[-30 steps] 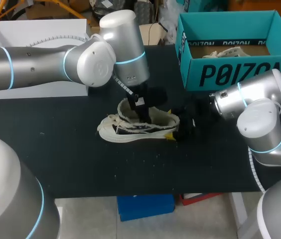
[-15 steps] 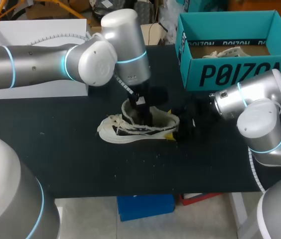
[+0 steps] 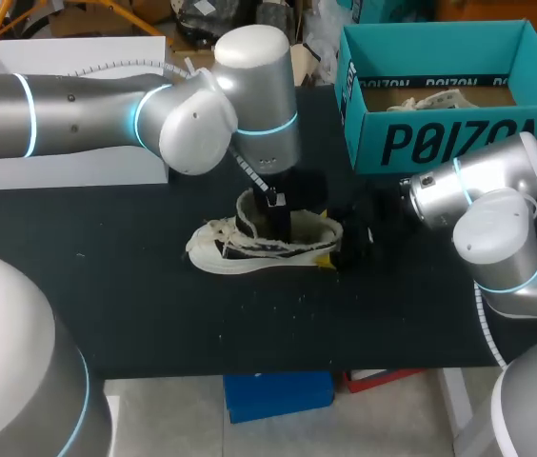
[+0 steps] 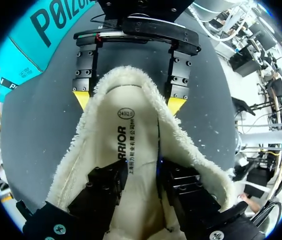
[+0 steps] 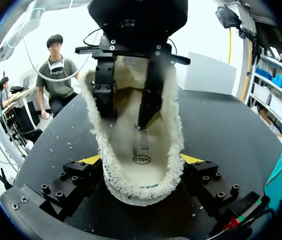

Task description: Take the shoe out of the shoebox, open the shoe tongue, remove and reinsert the insole, then place the shoe into the shoebox

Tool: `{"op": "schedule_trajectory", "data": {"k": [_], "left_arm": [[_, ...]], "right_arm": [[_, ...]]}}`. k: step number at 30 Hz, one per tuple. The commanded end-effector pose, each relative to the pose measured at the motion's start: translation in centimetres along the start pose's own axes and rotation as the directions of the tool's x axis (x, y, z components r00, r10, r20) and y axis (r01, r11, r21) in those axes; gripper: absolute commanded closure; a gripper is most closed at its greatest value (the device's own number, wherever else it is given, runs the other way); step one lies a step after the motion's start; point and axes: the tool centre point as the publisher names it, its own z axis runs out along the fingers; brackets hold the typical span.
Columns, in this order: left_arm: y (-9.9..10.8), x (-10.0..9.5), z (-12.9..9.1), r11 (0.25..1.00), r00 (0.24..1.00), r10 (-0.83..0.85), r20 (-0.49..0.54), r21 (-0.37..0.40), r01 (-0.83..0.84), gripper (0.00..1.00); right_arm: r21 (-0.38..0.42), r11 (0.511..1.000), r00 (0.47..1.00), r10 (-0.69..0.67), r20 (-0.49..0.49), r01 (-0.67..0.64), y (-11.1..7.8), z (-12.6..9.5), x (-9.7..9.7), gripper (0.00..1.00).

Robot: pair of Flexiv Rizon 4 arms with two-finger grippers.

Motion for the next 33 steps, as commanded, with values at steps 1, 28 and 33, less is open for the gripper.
{"op": "schedule_trajectory", "data": {"k": [1,28,33], "left_arm": [[0.2,0.7,0.6,0.999,0.995,-0.007,0.098,-0.031,0.01,0.56],[2.5,-2.0,-0.6,0.954,0.658,-0.18,0.731,-0.033,0.297,0.58],[2.5,-1.9,-1.4,0.953,0.589,-0.215,0.779,0.035,0.301,0.61]], "right_arm": [[0.002,1.0,1.0,0.002,0.002,-0.002,0.0,0.2,-0.1,1.0],[0.002,1.0,1.0,0.002,0.002,-0.002,0.0,0.2,-0.1,1.0],[0.002,1.0,1.0,0.002,0.002,-0.002,0.0,0.2,-0.1,1.0]]}}
